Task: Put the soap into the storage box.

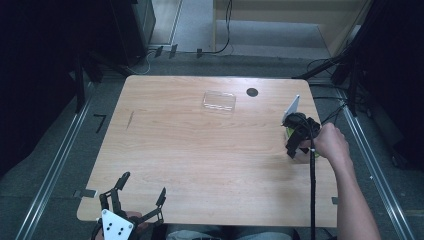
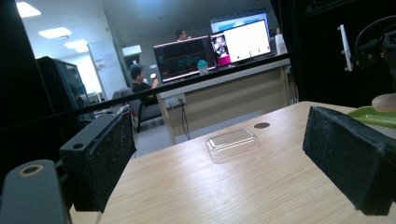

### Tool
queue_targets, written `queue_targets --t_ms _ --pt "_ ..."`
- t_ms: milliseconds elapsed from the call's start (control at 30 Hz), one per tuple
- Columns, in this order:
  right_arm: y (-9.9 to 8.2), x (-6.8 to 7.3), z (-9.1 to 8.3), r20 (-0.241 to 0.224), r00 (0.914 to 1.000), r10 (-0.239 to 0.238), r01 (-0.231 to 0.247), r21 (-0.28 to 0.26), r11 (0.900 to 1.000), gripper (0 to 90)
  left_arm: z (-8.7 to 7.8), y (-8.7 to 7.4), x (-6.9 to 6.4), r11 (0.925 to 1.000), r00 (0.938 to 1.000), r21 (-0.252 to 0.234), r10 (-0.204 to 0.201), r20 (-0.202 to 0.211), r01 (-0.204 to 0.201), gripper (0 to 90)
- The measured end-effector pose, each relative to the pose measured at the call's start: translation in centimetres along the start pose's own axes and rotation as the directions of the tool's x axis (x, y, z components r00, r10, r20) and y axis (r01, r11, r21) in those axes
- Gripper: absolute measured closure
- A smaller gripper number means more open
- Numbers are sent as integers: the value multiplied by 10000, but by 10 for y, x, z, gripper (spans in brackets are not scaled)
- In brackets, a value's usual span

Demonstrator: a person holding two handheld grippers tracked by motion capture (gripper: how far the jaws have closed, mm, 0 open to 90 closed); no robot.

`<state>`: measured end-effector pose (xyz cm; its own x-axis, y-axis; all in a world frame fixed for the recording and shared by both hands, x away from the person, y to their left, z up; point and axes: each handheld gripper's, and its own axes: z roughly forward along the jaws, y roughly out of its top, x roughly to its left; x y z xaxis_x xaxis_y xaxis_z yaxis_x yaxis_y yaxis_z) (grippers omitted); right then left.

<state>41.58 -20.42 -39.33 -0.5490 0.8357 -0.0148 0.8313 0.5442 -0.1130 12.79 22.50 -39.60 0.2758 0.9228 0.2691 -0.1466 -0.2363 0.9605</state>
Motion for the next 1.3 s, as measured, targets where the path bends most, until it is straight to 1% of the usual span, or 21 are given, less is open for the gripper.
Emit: queue_targets --t_ms 233,533,667,767,833,1100,1200,1300 --pt "-1 -7 0 65 9998 167 -166 -84 9998 339 0 0 0 10000 10000 2 2 1 -2 99" --pt "2 -16 0 33 9993 383 -383 -152 9992 339 0 0 0 10000 10000 6 3 -1 -3 99" --pt "3 -18 0 46 9991 410 -409 -177 9990 339 0 0 0 10000 10000 9 6 -2 -6 99" --pt "5 -19 0 71 9986 528 -527 -185 9984 339 0 0 0 10000 10000 11 0 -12 0 99" --pt "5 -21 0 4 9978 659 -658 -222 9976 339 0 0 0 10000 10000 8 10 -4 -10 99" --pt "10 -26 2 -75 9968 793 -795 -278 9964 339 0 0 0 10000 10000 7 6 -2 -6 99" --pt "12 -29 3 -114 9950 996 -999 -315 9945 339 0 0 0 10000 10000 9 8 1 -8 99" --pt "14 -32 5 -143 9940 1085 -1089 -326 9935 339 0 0 0 10000 10000 11 0 2 0 99"
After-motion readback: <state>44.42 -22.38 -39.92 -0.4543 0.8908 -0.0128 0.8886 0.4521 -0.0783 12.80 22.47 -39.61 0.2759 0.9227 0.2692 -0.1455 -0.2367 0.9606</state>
